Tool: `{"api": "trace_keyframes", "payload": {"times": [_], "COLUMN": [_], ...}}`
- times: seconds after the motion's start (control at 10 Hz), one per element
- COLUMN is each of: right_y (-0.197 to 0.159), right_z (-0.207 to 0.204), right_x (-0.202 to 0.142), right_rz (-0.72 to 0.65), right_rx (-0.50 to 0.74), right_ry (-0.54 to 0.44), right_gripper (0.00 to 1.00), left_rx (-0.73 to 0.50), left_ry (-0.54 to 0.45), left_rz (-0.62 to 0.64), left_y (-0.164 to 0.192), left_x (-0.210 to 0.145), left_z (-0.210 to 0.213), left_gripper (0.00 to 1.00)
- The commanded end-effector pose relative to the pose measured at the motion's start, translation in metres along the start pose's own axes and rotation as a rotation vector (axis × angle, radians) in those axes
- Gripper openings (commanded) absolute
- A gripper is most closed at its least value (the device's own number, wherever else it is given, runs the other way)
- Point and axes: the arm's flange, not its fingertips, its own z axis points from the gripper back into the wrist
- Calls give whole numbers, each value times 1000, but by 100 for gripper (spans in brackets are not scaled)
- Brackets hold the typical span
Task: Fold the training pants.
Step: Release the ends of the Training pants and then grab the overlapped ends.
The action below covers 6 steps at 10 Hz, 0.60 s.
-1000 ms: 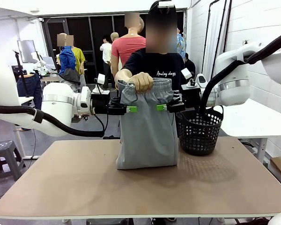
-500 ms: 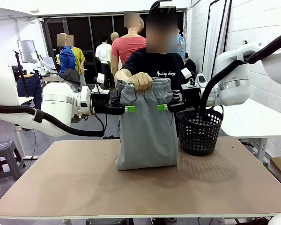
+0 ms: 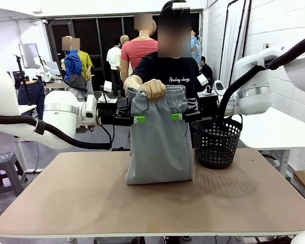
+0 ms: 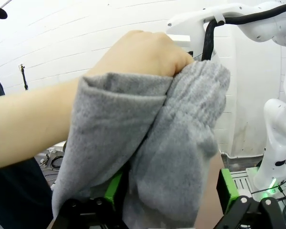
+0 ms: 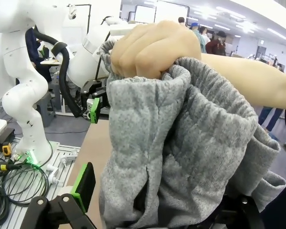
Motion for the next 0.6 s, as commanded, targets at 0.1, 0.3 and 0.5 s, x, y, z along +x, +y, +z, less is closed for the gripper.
{"api": "trace_keyframes", "payload": {"times": [0.1,0.3,0.5], "right_y": [7,11,15], "right_z": [8,15,24], "right_x": [-3,-5,-8], "right_rz": [-32,-36,-46], "right_rx": [-35,-58,-81], "right_ry": [21,26,36], "right_gripper": [100,100,100], "left_rx": [75,105,115], "left_ry": [-13,-19,-21], "left_rz": [18,18,18], "left_y": [-13,-16,-17], "left_x": [-3,-4,-5], "left_z": [16,24,28], "left_gripper": [100,100,100]}}
